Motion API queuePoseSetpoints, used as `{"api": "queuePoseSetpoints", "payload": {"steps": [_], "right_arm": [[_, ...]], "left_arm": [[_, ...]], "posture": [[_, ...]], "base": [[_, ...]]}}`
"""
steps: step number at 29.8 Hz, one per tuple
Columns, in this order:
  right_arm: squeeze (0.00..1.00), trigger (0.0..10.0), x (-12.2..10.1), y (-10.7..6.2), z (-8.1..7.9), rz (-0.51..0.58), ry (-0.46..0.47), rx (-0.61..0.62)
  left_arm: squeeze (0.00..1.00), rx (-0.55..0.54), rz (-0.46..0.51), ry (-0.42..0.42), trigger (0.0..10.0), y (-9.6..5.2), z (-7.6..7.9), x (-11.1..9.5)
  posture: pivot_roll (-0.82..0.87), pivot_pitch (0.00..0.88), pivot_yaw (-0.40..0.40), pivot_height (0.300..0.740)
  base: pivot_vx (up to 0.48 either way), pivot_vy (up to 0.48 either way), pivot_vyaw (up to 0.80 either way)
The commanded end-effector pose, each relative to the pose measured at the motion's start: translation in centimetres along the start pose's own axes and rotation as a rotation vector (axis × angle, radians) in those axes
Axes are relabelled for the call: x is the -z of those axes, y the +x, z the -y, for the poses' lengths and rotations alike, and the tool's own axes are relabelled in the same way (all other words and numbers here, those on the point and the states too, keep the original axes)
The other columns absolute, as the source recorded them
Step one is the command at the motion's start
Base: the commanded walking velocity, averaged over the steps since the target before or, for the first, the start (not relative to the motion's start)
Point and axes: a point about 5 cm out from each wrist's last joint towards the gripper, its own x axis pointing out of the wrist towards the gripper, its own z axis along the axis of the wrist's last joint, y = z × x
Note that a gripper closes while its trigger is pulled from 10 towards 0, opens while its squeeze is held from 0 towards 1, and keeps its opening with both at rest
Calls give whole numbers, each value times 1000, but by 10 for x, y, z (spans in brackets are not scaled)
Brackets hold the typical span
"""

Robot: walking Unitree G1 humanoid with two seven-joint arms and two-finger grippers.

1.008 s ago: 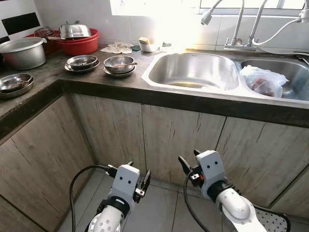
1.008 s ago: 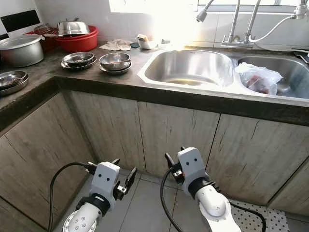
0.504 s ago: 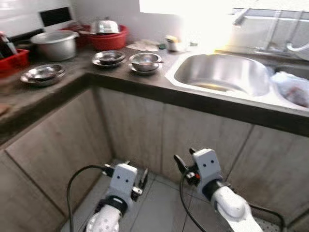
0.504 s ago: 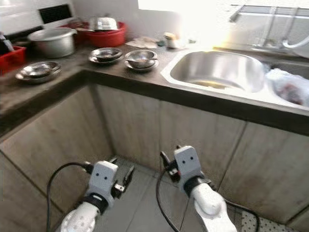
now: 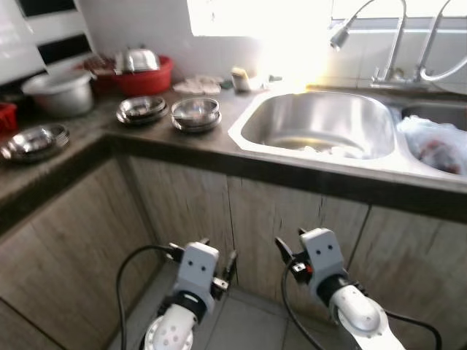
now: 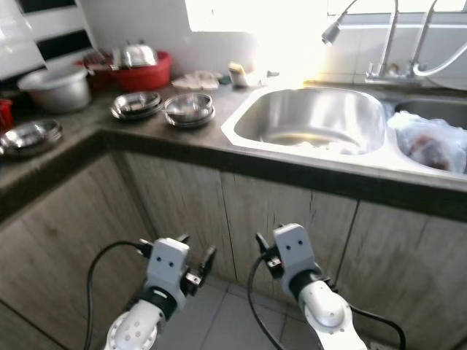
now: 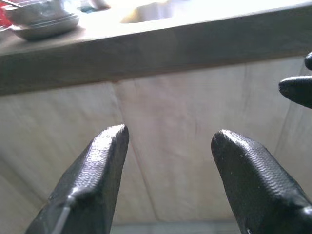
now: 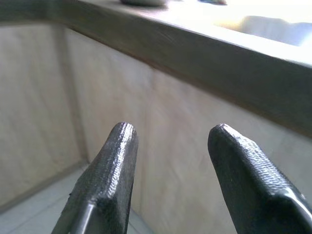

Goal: Kitchen organization

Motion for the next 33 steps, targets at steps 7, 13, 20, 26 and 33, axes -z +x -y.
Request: {"api": "queuePoseSetpoints", "payload": {"steps": [7, 13, 20, 26, 33], "right_arm": [[0, 10000, -8, 3, -14, 39, 5, -55], [0, 10000, -8, 4, -14, 37, 3, -53], [0, 10000, -8, 4, -16, 36, 2, -61], [0, 10000, -8, 4, -17, 35, 3, -60], [0, 10000, -7, 5, -18, 31, 19, -59]], "left_arm": [[0, -45, -34, 20, 10000, -5, -10, 7], [0, -64, -42, 28, 10000, -5, -12, 7], [0, -71, -42, 26, 10000, -5, -12, 7], [0, -69, -46, 23, 10000, -4, -12, 7], [0, -82, -48, 19, 10000, -4, -13, 7]], "posture": [[21, 0, -1, 740], [22, 0, -1, 740], [22, 0, 0, 740], [21, 2, 0, 740], [28, 6, 0, 740]], "base": [[312, 0, 800], [0, 0, 800], [0, 0, 800], [0, 0, 800], [0, 0, 800]]}}
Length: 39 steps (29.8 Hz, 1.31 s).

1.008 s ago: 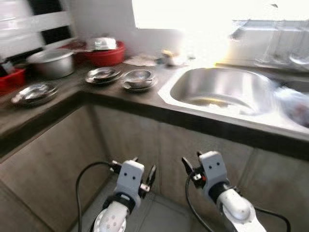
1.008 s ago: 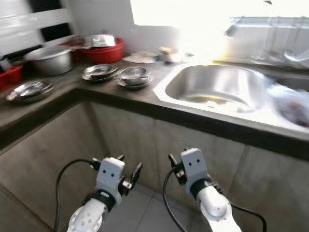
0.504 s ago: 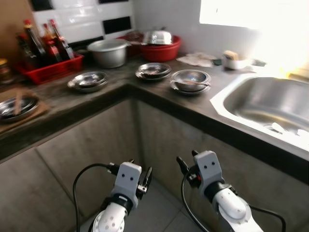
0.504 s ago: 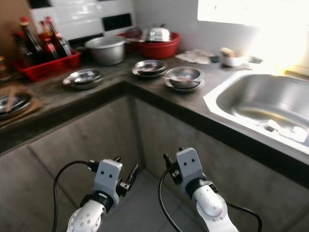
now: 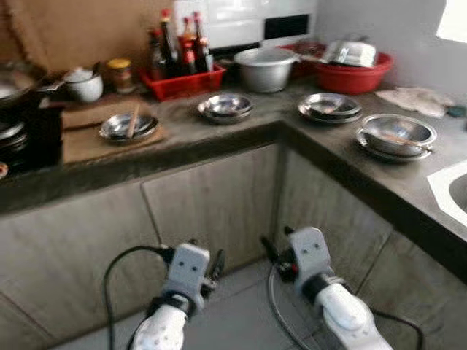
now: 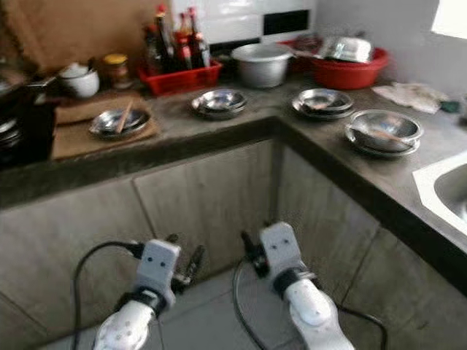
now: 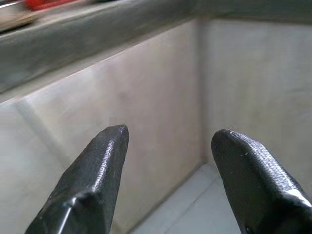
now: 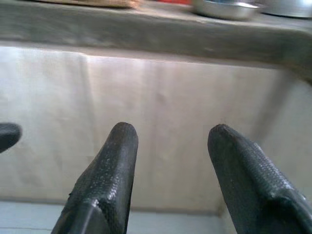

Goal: Kitchen organization

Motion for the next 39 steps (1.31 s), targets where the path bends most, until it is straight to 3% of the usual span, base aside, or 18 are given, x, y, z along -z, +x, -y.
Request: {"api": "queuePoseSetpoints", "payload": {"steps": [1, 15, 29, 39], "right_arm": [[0, 10000, 1, -1, 6, -11, -9, 15], [0, 10000, 4, -1, 8, -24, 16, 32], [0, 10000, 4, -2, 8, -30, 11, 29], [0, 10000, 4, -2, 8, -33, -5, 27]], "left_arm": [[0, 10, 7, -12, 10000, 0, 4, -3], [0, -17, 3, -25, 10000, -1, 3, -4], [0, -8, -9, -30, 10000, -2, 5, -3], [0, -7, -7, -26, 10000, -3, 6, -2]], "posture": [[28, 7, 0, 740], [45, 20, -9, 740], [43, 21, -16, 740], [40, 11, -12, 740]], "base": [[0, 0, 469], [0, 0, 0], [0, 426, 0], [0, 0, 0]]}}
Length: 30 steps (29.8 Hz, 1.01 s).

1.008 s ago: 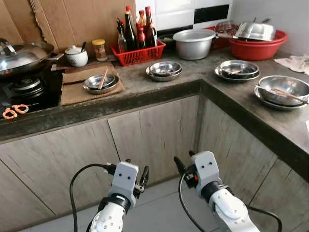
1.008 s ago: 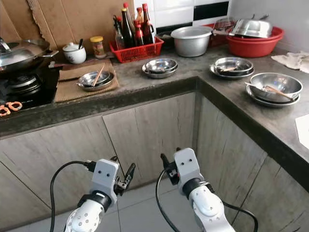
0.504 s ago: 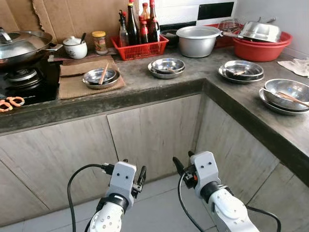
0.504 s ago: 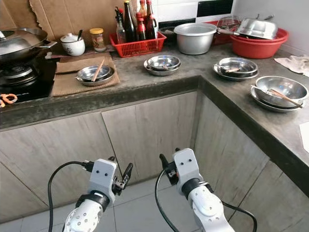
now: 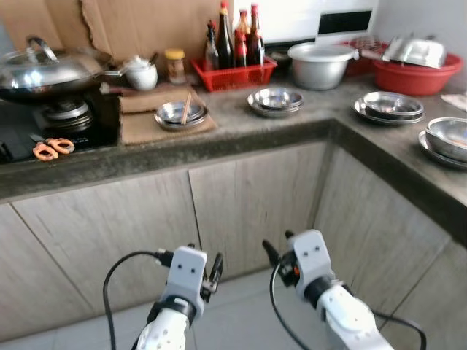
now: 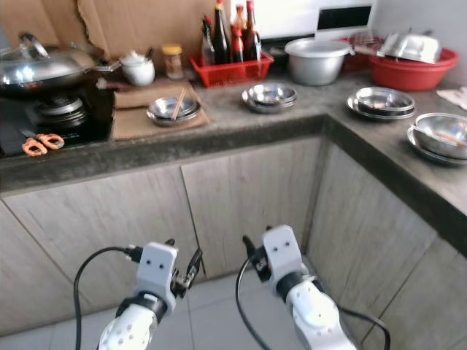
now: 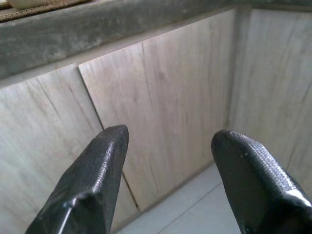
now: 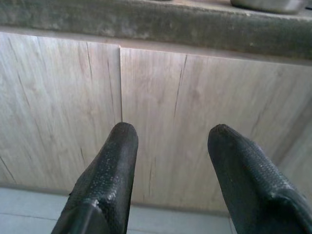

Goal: Kitchen organization

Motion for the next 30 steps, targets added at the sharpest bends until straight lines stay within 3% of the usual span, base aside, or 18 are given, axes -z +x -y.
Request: {"api": "queuePoseSetpoints", "payload": {"steps": [1, 5, 6, 8, 9, 16, 17, 18, 30], "right_arm": [[0, 10000, -3, 1, 0, 10, -4, 1], [0, 10000, -3, 2, 0, 6, 7, 7], [365, 10000, -4, 2, 1, 8, 7, 9], [365, 10000, -4, 2, 1, 10, 4, 12], [1000, 10000, -4, 2, 1, 13, 4, 13], [1000, 10000, -4, 3, 1, 16, 4, 9], [318, 10000, -4, 3, 0, 12, 3, 6], [0, 10000, -4, 3, -1, 7, 3, 4], [0, 10000, -1, 4, 0, -5, 14, 11]], "left_arm": [[0, -5, 5, 9, 10000, 0, -2, -2], [0, -2, 4, 7, 10000, 0, -2, -2], [0, -2, 4, 5, 10000, -1, -1, -2], [0, -3, 3, 4, 10000, -1, -1, -2], [0, -4, 3, 2, 10000, -1, -1, -2], [0, -24, 0, 0, 10000, 0, -3, -2], [0, -25, 0, 1, 10000, 0, -3, -2], [0, -26, 0, 1, 10000, 0, -4, -2], [0, -42, -7, -1, 10000, -1, -5, -2]], "posture": [[40, 11, -12, 740], [39, 9, -15, 740], [37, 7, -12, 740], [37, 7, -12, 740], [36, 8, -13, 740], [33, 12, -9, 740], [35, 15, -14, 740], [35, 17, -13, 740], [38, 27, -12, 740]], "base": [[0, 0, 0], [0, 0, 0], [0, 0, 0], [0, 0, 0], [0, 0, 0], [0, 0, 0], [0, 0, 0], [0, 0, 0], [0, 78, 0]]}}
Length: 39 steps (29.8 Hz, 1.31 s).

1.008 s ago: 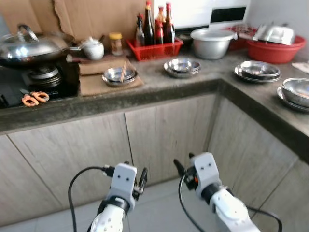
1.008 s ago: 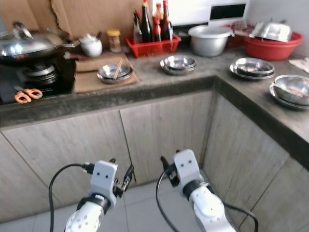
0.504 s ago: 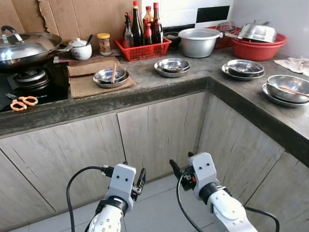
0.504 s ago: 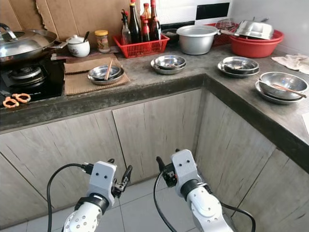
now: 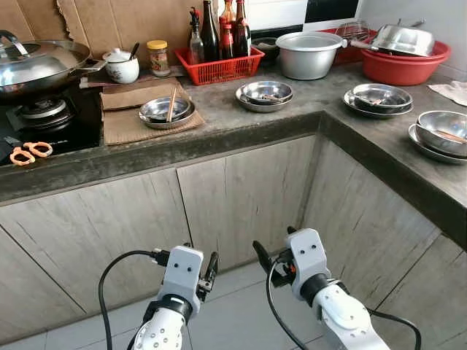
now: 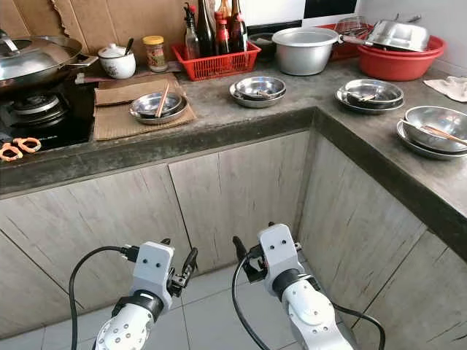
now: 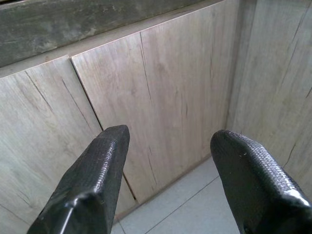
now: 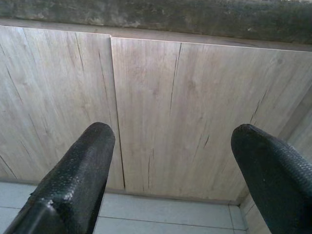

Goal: Kitchen organization

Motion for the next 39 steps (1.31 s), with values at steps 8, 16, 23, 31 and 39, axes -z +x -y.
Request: {"api": "queuePoseSetpoints", "payload": {"steps": [8, 16, 23, 31, 39], "right_arm": [[0, 10000, 1, 0, 0, -12, 16, 21], [0, 10000, -1, -2, 0, -1, 31, 24], [0, 10000, -7, 0, 0, 33, 15, 32], [0, 10000, -10, 3, 0, 37, 18, 27], [0, 10000, -13, 7, 3, 49, 40, 36]], "left_arm": [[0, -17, -2, 6, 10000, -3, -3, -3], [0, -15, -2, 15, 10000, -4, -3, -3], [0, -21, 1, 19, 10000, -4, -3, -4], [0, -32, 5, 12, 10000, -2, -5, -6], [0, -39, 11, 7, 10000, 1, -7, -8]], "posture": [[41, 33, -7, 740], [39, 36, -3, 740], [40, 38, -3, 740], [41, 37, -5, 740], [43, 35, -4, 740]], "base": [[0, 479, 0], [0, 0, 0], [0, 0, 217], [188, 0, 783], [359, 0, 0]]}}
